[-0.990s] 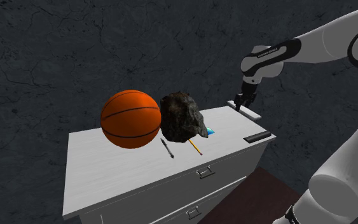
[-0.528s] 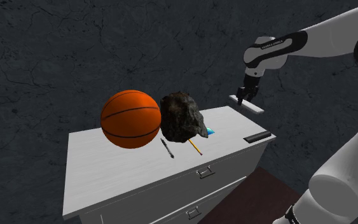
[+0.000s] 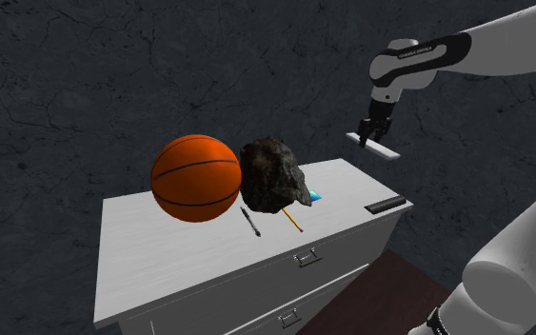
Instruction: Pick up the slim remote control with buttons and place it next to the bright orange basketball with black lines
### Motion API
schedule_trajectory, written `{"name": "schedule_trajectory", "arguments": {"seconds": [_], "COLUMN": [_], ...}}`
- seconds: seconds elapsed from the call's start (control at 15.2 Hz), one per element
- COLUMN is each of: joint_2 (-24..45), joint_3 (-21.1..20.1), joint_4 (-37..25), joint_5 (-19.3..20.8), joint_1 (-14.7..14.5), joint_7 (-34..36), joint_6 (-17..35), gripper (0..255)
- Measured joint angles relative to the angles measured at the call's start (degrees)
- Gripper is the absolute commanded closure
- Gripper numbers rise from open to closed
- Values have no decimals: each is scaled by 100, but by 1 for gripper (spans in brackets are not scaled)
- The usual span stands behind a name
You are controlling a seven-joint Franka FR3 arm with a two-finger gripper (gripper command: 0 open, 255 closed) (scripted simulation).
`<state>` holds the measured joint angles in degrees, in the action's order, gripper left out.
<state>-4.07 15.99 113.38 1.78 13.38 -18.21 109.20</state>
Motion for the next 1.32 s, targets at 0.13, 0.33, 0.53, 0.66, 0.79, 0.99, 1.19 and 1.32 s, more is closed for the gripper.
{"name": "schedule_trajectory", "arguments": {"seconds": [0.13, 0.33, 0.53, 0.66, 0.79, 0.99, 1.19, 1.32], "joint_2": [-26, -62, -72, -68, -61, -49, -13, 6], "joint_3": [-9, -19, -14, -16, -19, -25, -20, -22], "joint_4": [-111, -318, -537, -692, -851, -1075, -1356, -1551], "joint_5": [6, 13, 15, 12, 9, 4, -6, -13], "joint_1": [-6, -13, -8, -11, -14, -19, -16, -18], "joint_7": [12, 25, 8, 8, 9, 11, -7, -7], "joint_6": [-137, -378, -608, -758, -911, -1123, -1370, -1547], "gripper": [255, 255, 255, 255, 255, 255, 255, 255]}}
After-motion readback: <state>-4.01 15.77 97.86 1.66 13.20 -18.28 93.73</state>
